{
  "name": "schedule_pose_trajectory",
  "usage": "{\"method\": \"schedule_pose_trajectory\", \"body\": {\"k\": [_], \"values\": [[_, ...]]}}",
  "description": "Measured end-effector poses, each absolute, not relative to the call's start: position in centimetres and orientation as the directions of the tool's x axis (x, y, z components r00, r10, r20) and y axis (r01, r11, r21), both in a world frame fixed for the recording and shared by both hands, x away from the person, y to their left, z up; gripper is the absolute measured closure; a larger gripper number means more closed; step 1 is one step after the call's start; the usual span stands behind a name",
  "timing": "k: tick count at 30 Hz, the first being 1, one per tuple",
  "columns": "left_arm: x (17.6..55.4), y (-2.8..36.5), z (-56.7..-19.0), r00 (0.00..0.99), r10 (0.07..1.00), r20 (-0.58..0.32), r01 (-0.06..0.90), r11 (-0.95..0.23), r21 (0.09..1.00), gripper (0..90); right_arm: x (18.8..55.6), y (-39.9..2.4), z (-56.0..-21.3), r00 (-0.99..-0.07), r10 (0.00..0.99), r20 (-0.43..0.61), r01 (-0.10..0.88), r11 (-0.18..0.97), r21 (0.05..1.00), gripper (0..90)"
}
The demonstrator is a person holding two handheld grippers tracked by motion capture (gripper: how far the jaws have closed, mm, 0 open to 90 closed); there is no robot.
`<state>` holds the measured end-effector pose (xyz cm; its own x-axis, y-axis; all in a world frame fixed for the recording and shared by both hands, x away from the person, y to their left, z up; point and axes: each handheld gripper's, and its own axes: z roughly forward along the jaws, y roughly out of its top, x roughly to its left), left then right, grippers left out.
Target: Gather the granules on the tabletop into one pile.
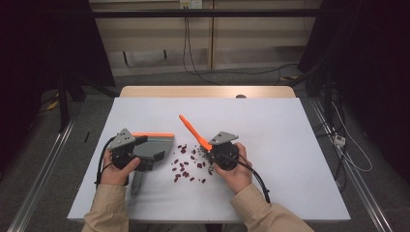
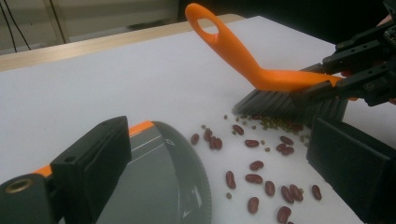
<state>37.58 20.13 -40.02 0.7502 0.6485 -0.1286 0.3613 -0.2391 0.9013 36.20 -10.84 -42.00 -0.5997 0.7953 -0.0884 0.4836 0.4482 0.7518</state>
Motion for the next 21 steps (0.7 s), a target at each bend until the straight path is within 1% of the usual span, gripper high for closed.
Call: {"method": "schedule_pose_trajectory", "body": {"k": [7, 14, 21], "values": [[37.7, 20.0, -40.1, 0.751, 0.647, -0.132, 0.361, -0.233, 0.903, 6.5, 36.0, -10.8, -41.9, -0.61, 0.789, -0.073, 0.483, 0.444, 0.755, 71.0], [37.7, 20.2, -40.0, 0.749, 0.65, -0.129, 0.358, -0.233, 0.904, 6.5, 35.7, -10.3, -41.8, -0.635, 0.766, -0.099, 0.455, 0.475, 0.753, 71.1], [37.5, 20.2, -40.0, 0.748, 0.651, -0.131, 0.36, -0.231, 0.904, 6.5, 36.7, -11.7, -40.1, -0.627, 0.774, -0.083, 0.439, 0.44, 0.783, 71.3]]}}
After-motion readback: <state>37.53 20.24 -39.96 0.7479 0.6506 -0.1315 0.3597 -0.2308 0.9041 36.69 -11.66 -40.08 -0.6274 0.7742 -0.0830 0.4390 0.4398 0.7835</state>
